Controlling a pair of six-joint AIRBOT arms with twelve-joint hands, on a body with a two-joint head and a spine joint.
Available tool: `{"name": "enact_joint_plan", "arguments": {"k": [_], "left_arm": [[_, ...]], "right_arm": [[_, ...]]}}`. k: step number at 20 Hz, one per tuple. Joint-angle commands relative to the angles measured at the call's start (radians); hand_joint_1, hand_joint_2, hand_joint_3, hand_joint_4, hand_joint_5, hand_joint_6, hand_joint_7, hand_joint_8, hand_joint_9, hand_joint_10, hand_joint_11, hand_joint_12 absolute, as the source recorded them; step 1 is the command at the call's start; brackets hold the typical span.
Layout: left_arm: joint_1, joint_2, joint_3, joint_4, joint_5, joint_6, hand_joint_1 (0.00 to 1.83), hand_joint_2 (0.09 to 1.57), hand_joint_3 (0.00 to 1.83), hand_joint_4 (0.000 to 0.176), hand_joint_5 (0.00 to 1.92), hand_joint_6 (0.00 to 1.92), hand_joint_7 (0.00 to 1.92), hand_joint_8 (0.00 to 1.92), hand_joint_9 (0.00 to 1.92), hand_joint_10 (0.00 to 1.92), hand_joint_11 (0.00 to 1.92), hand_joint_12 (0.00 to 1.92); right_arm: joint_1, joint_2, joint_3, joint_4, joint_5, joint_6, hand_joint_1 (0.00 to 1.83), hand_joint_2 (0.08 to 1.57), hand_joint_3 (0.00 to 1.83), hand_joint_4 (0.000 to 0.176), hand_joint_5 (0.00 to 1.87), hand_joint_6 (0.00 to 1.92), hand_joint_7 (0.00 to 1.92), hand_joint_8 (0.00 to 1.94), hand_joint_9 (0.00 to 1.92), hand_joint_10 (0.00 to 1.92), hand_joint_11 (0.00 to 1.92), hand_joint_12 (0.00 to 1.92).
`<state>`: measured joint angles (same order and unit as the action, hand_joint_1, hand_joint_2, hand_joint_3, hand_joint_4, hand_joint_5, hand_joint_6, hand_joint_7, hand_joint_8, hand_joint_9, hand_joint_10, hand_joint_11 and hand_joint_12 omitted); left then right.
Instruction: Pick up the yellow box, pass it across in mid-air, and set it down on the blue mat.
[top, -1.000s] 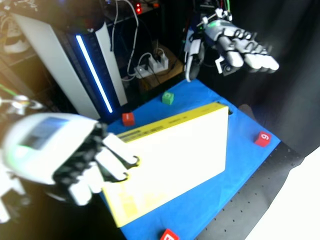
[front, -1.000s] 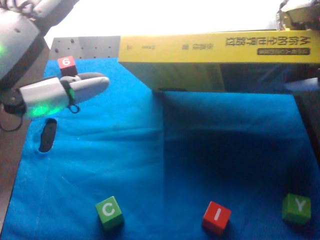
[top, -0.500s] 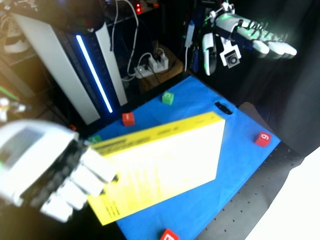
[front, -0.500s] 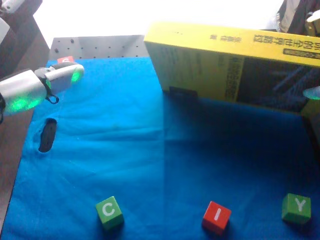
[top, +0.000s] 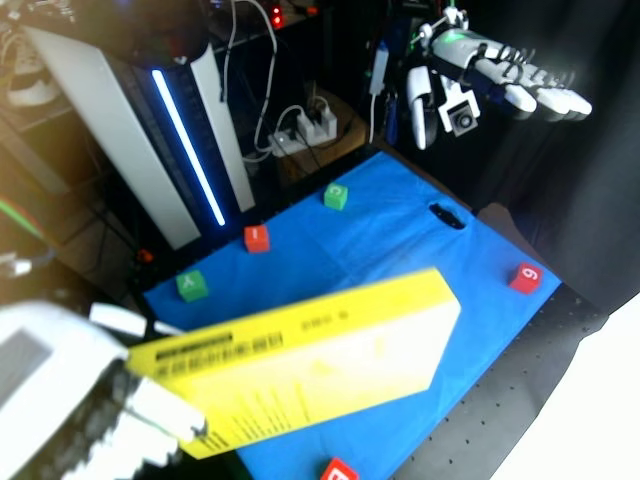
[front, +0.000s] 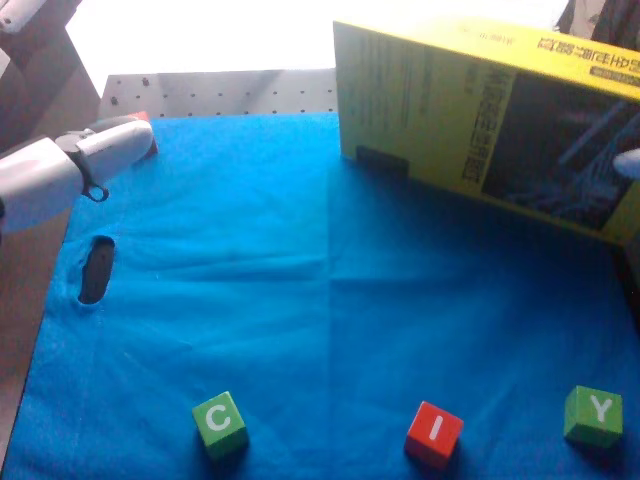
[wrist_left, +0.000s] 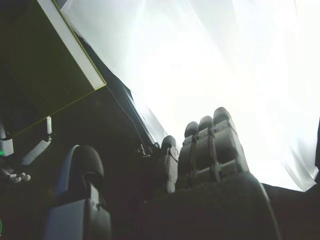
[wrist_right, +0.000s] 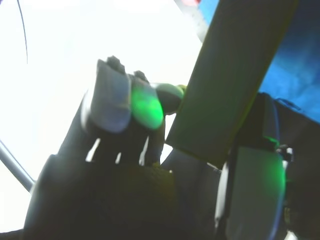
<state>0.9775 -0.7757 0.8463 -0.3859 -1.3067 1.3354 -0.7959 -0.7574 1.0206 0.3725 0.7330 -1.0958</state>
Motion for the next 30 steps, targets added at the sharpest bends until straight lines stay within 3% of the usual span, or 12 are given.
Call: {"name": "enact_joint_plan", "arguments": {"k": [1,3,4,6,7,15,16,20,23,24,26,30], "left_arm": [[-0.008,0.006,-0.003,0.018,-0.126,-0.002,0.42,1.21,0.02,0.173,0.0,0.0,0.0,0.0,0.0,0.0,0.0,0.0],[-0.006,0.006,-0.004,0.018,-0.126,-0.002,0.43,1.21,0.02,0.175,0.0,0.0,0.0,0.0,0.0,0.0,0.0,0.0],[-0.005,0.006,-0.004,0.018,-0.127,-0.002,0.43,1.22,0.02,0.173,0.0,0.0,0.0,0.0,0.0,0.0,0.0,0.0],[-0.005,0.006,-0.004,0.017,-0.128,-0.002,0.43,1.21,0.01,0.173,0.0,0.0,0.0,0.0,0.0,0.0,0.0,0.0],[-0.004,0.006,-0.004,0.016,-0.128,-0.002,0.43,1.21,0.01,0.173,0.0,0.0,0.0,0.0,0.0,0.0,0.0,0.0],[0.004,0.005,-0.006,0.013,-0.132,-0.002,0.42,1.22,0.0,0.16,0.0,0.0,0.0,0.0,0.0,0.0,0.0,0.0],[0.005,0.005,-0.006,0.013,-0.133,-0.002,0.42,1.22,0.0,0.164,0.0,0.0,0.0,0.0,0.0,0.0,0.0,0.0],[0.011,0.005,-0.007,0.009,-0.137,-0.002,0.44,1.23,0.0,0.166,0.0,0.0,0.0,0.0,0.0,0.0,0.0,0.0],[0.015,0.005,-0.007,0.006,-0.138,-0.002,0.45,1.23,0.0,0.172,0.0,0.0,0.0,0.0,0.0,0.0,0.0,0.0],[0.017,0.005,-0.007,0.005,-0.139,-0.002,0.45,1.23,0.0,0.173,0.0,0.0,0.0,0.0,0.0,0.0,0.0,0.0],[0.019,0.005,-0.008,0.004,-0.141,-0.002,0.46,1.23,0.0,0.161,0.0,0.0,0.0,0.0,0.0,0.0,0.0,0.0],[0.021,0.005,-0.008,0.003,-0.142,-0.002,0.47,1.23,0.0,0.169,0.0,0.0,0.0,0.0,0.0,0.0,0.0,0.0]], "right_arm": [[0.002,-0.012,0.006,-0.018,0.016,-0.03,1.11,1.29,0.06,0.0,0.58,1.57,0.7,1.65,0.75,1.92,0.93,1.92],[0.002,-0.012,0.006,-0.018,0.016,-0.03,1.1,1.34,0.0,0.0,0.47,1.59,0.71,1.57,0.56,1.61,0.6,1.92],[0.002,-0.012,0.006,-0.018,0.016,-0.03,0.89,1.28,0.0,0.0,0.2,0.87,0.33,0.98,0.3,1.2,0.18,1.79],[0.002,-0.012,0.006,-0.019,0.016,-0.03,0.73,1.24,0.0,0.056,0.11,0.25,0.22,0.2,0.19,0.64,0.02,1.56],[0.002,-0.012,0.006,-0.02,0.016,-0.03,0.69,1.22,0.0,0.056,0.08,0.09,0.18,0.06,0.13,0.44,0.0,1.46],[0.002,-0.012,0.005,-0.057,0.017,-0.03,0.53,1.14,0.0,0.14,0.0,0.0,0.0,0.0,0.0,0.0,0.0,0.02],[0.002,-0.012,0.005,-0.066,0.017,-0.03,0.5,1.14,0.0,0.164,0.0,0.0,0.0,0.0,0.0,0.0,0.0,0.0],[0.016,0.001,0.004,-0.084,0.027,-0.031,0.48,1.12,0.0,0.128,0.0,0.0,0.0,0.0,0.0,0.0,0.0,0.0],[0.023,0.012,0.003,-0.088,0.041,-0.031,0.48,1.11,0.0,0.171,0.0,0.0,0.0,0.0,0.0,0.0,0.04,0.03],[0.025,0.015,0.003,-0.089,0.042,-0.031,0.46,1.1,0.0,0.175,0.0,0.0,0.0,0.0,0.0,0.0,0.01,0.53],[0.03,0.021,0.003,-0.089,0.046,-0.034,0.44,1.13,0.0,0.176,0.0,0.0,0.0,0.0,0.0,0.0,0.0,0.86],[0.039,0.035,-0.002,-0.089,0.071,-0.038,0.51,1.13,0.01,0.169,0.0,0.0,0.0,0.0,0.0,0.0,0.0,0.01]]}}
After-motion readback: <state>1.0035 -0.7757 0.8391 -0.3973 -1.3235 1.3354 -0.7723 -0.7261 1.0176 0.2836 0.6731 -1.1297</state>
